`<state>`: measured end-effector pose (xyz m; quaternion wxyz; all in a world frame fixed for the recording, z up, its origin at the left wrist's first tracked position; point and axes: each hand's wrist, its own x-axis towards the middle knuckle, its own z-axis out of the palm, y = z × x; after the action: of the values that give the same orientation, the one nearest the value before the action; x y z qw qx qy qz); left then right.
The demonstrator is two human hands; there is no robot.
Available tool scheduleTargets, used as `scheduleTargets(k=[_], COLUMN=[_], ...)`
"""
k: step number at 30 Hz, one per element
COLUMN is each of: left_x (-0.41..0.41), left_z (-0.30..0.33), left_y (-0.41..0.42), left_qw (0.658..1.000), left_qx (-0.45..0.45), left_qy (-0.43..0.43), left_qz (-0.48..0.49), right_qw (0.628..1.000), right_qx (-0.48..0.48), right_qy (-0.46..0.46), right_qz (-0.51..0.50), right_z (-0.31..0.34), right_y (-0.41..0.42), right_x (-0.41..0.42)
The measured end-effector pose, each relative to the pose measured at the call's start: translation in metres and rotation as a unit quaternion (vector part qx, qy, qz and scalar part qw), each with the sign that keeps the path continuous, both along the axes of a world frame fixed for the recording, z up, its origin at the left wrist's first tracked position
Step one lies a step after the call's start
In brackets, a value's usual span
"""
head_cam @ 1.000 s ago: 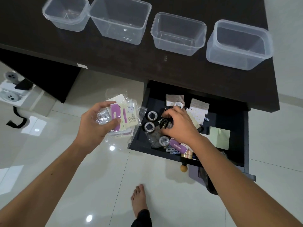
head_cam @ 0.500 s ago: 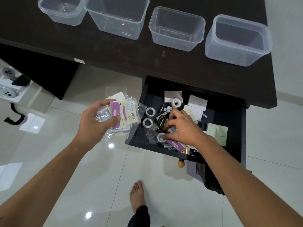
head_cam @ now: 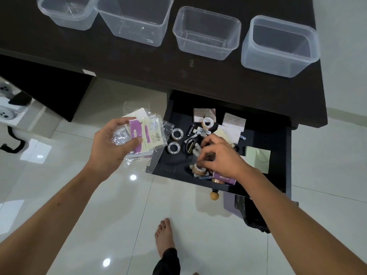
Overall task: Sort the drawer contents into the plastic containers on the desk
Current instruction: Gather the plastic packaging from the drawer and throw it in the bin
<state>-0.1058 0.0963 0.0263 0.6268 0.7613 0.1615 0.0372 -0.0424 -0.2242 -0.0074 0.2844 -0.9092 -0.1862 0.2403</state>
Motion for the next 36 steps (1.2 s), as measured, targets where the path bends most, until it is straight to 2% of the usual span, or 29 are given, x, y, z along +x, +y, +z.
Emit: scheduleTargets(k=[7, 11, 18, 24, 27, 36], left_x=[0.015, 0.028, 0.042, 0.043, 0.039, 0.037], left_z=[0.012, 0.025, 0.031, 0.021, 0.018, 0.012], left_y=[-0.011, -0.026, -0.063, -0.092, -0.105, -0.138], left_qw=[0.998, 0.996, 0.993, 0.986, 0.981, 0.964], left_qx=[0.039, 0.05, 0.038, 0.019, 0.02, 0.015], left_qy=[-0.031, -0.055, -0.063, -0.034, -0.016, 0.041], left_qz=[-0.031, -0.048, -0.096, -0.16, -0.193, -0.262], right_qw=[0.985, 0.973, 0.976, 0.97, 0.973, 0.944], right_qx=[0.106, 0.161, 0.127, 0.081, 0.048, 0.19], right_qy=[0.029, 0.044, 0.065, 0.175, 0.189, 0.178], right_qz=[-0.132, -0.162, -0.164, -0.148, -0.125, -0.201], right_z=[0.031, 0.053, 0.07, 0.069, 0.065, 0.063], right_y=[-0.012, -0.03, -0.088, -0.13, -0.133, -0.101], right_x=[0.001, 0.008, 0.011, 0.003, -0.001, -0.006])
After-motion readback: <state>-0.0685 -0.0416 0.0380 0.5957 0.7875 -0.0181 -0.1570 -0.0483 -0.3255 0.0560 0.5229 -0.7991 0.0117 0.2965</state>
